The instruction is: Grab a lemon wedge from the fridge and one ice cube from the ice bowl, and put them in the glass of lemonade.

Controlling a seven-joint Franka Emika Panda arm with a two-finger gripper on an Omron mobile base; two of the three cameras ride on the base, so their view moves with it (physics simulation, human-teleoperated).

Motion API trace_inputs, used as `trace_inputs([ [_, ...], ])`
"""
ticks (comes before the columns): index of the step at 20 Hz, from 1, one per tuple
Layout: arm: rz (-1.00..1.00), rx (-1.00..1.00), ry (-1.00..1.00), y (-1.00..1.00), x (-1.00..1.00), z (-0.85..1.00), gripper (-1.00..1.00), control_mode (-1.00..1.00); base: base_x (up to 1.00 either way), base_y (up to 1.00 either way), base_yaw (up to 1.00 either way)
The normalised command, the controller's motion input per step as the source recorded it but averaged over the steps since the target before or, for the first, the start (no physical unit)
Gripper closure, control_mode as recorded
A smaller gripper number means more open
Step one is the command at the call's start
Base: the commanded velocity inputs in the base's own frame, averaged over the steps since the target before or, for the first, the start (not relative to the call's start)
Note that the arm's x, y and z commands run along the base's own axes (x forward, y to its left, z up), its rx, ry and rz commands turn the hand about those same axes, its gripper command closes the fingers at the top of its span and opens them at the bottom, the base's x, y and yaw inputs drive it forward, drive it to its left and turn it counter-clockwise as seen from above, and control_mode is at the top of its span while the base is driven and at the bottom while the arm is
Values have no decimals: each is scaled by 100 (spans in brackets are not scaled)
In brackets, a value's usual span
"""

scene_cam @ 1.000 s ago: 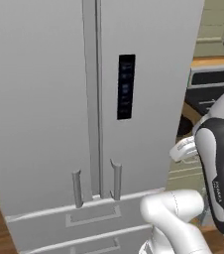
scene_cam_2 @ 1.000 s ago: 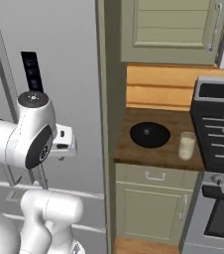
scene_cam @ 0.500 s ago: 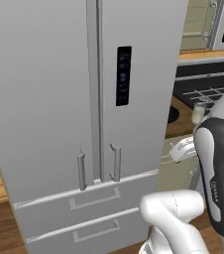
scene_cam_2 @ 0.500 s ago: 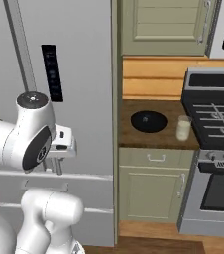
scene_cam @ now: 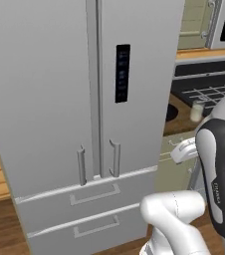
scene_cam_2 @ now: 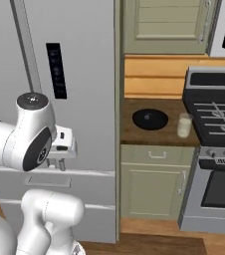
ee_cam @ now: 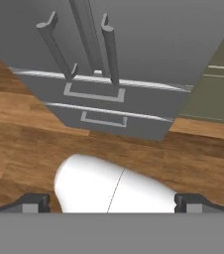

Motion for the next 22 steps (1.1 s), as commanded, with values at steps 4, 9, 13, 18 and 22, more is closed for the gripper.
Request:
trace_inputs([
  [4,0,0,0,0,0,0,-100,100,-81,45,1],
  [9,0,0,0,0,0,0,-100,100,-5,78,-2],
  [13,0,0,0,0,0,0,-100,100,41,52,-13],
  [18,0,0,0,0,0,0,-100,100,2,32,-6],
  [22,0,0,0,0,0,0,-100,100,-70,36,0],
])
